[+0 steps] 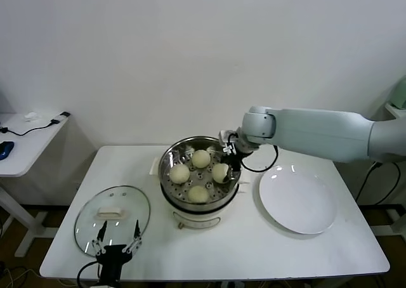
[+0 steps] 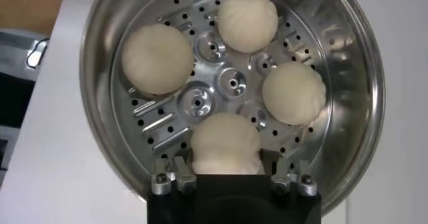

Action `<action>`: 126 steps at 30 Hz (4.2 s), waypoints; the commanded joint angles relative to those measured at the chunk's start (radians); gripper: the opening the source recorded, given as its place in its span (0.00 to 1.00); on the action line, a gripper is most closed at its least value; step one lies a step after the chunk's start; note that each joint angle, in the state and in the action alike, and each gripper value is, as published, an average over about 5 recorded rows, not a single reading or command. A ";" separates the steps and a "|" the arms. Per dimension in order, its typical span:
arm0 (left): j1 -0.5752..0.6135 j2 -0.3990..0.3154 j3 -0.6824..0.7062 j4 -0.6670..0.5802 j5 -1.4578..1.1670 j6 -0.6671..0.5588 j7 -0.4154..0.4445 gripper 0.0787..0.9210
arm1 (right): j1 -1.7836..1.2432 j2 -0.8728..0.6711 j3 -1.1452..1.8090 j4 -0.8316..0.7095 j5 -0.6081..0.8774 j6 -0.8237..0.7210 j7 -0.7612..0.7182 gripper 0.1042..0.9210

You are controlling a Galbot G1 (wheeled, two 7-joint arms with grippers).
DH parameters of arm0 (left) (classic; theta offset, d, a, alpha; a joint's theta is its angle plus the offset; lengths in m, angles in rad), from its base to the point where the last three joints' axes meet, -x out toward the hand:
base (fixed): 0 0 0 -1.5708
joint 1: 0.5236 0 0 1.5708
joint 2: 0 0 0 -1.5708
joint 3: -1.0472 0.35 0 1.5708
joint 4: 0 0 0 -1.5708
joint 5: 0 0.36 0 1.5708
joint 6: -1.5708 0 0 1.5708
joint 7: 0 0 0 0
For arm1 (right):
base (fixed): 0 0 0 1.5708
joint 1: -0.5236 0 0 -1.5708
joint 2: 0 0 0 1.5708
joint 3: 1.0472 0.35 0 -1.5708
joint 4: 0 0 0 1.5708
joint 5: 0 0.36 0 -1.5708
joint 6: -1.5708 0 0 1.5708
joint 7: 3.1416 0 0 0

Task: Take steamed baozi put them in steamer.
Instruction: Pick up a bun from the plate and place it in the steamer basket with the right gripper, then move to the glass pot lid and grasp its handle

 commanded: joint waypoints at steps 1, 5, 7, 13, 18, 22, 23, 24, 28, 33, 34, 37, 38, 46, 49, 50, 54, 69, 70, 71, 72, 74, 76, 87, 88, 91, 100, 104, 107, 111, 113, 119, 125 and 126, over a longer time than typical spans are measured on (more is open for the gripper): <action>0.002 0.000 -0.002 -0.002 0.000 -0.001 0.000 0.88 | -0.051 0.022 0.032 -0.041 -0.026 -0.005 0.020 0.70; 0.005 0.000 -0.003 -0.006 0.000 -0.001 -0.001 0.88 | -0.028 0.014 0.037 -0.045 -0.007 0.040 -0.018 0.78; 0.007 0.000 -0.003 -0.008 0.000 -0.001 -0.001 0.88 | -0.005 0.001 0.034 -0.042 0.018 0.073 -0.049 0.84; 0.010 0.000 -0.002 -0.016 -0.004 0.007 -0.012 0.88 | 0.081 -0.082 0.064 -0.027 0.128 0.151 -0.137 0.88; 0.008 -0.002 0.005 -0.018 -0.015 0.010 -0.015 0.88 | 0.003 -0.189 0.285 -0.045 0.219 0.134 0.036 0.88; -0.003 -0.001 0.001 -0.015 -0.040 0.006 -0.019 0.88 | -0.165 -0.252 0.571 -0.093 0.199 0.153 0.315 0.88; -0.008 0.000 -0.001 -0.014 -0.049 0.006 -0.025 0.88 | -0.209 -0.266 0.638 -0.101 0.177 0.169 0.384 0.88; -0.014 0.002 -0.003 -0.014 -0.060 0.008 -0.034 0.88 | -0.253 -0.281 0.699 -0.104 0.155 0.185 0.451 0.88; -0.039 0.017 -0.017 -0.014 -0.101 0.019 -0.075 0.88 | -0.477 -0.360 0.947 -0.037 0.119 0.201 0.680 0.88; -0.072 0.043 -0.044 -0.002 -0.112 0.009 -0.075 0.88 | -0.942 -0.477 1.394 0.151 0.028 0.166 0.746 0.88; -0.077 0.050 -0.048 0.000 -0.115 0.007 -0.073 0.88 | -1.046 -0.482 1.489 0.175 -0.007 0.176 0.751 0.88; -0.090 0.065 -0.053 0.008 -0.120 0.001 -0.071 0.88 | -1.344 -0.454 1.763 0.222 -0.101 0.215 0.760 0.88; -0.093 0.069 -0.054 0.011 -0.120 0.000 -0.072 0.88 | -1.424 -0.438 1.840 0.233 -0.120 0.230 0.762 0.88; -0.094 0.114 -0.054 0.048 -0.085 -0.053 -0.075 0.88 | -1.884 -0.178 2.227 0.250 -0.282 0.488 0.702 0.88; -0.107 0.120 -0.060 0.070 -0.045 -0.081 -0.083 0.88 | -1.962 -0.087 2.268 0.241 -0.288 0.566 0.679 0.88; -0.111 0.121 -0.062 0.076 -0.030 -0.088 -0.086 0.88 | -1.984 -0.060 2.274 0.237 -0.293 0.590 0.672 0.88; -0.116 0.124 -0.071 0.099 0.075 -0.114 -0.133 0.88 | -2.053 0.040 2.260 0.219 -0.320 0.672 0.655 0.88; -0.125 0.247 -0.112 0.426 1.038 -0.157 -0.440 0.88 | -2.106 0.218 2.151 0.235 -0.440 0.740 0.666 0.88; -0.129 0.254 -0.110 0.451 1.066 -0.143 -0.442 0.88 | -2.105 0.224 2.146 0.238 -0.449 0.738 0.666 0.88; -0.135 0.258 -0.111 0.472 1.087 -0.131 -0.442 0.88 | -2.104 0.229 2.142 0.240 -0.459 0.738 0.665 0.88; -0.144 0.259 -0.112 0.493 1.104 -0.122 -0.442 0.88 | -2.102 0.234 2.140 0.241 -0.468 0.740 0.665 0.88; -0.163 0.259 -0.116 0.528 1.128 -0.109 -0.444 0.88 | -2.099 0.243 2.137 0.241 -0.481 0.743 0.667 0.88; -0.182 0.255 -0.120 0.551 1.140 -0.099 -0.445 0.88 | -2.100 0.248 2.133 0.241 -0.485 0.746 0.669 0.88; -0.275 0.239 -0.125 0.594 1.189 -0.078 -0.438 0.88 | -2.126 0.245 2.134 0.234 -0.460 0.768 0.680 0.88; -0.283 0.235 -0.124 0.593 1.195 -0.077 -0.437 0.88 | -2.128 0.244 2.135 0.233 -0.456 0.770 0.680 0.88; -0.307 0.224 -0.120 0.588 1.219 -0.073 -0.431 0.88 | -2.134 0.240 2.139 0.225 -0.446 0.776 0.683 0.88; -0.395 0.223 -0.117 0.657 1.278 -0.039 -0.401 0.88 | -2.156 0.231 2.150 0.227 -0.428 0.790 0.685 0.88; -0.415 0.229 -0.116 0.679 1.281 -0.037 -0.400 0.88 | -2.159 0.231 2.154 0.226 -0.423 0.793 0.685 0.88; -0.423 0.231 -0.114 0.681 1.282 -0.035 -0.399 0.88 | -2.159 0.231 2.154 0.218 -0.423 0.796 0.685 0.88; -0.432 0.235 -0.113 0.694 1.285 -0.029 -0.402 0.88 | -2.160 0.233 2.149 0.209 -0.427 0.799 0.685 0.88; -0.432 0.236 -0.112 0.701 1.286 -0.023 -0.403 0.88 | -2.160 0.234 2.147 0.206 -0.428 0.799 0.685 0.88; -0.431 0.240 -0.113 0.737 1.294 -0.010 -0.407 0.77 | -2.160 0.233 2.145 0.203 -0.430 0.801 0.680 0.88; -0.435 0.239 -0.113 0.751 1.294 -0.002 -0.403 0.55 | -2.159 0.234 2.140 0.199 -0.434 0.801 0.676 0.88; -0.436 0.237 -0.113 0.752 1.293 -0.001 -0.403 0.51 | -2.159 0.235 2.139 0.199 -0.435 0.802 0.675 0.88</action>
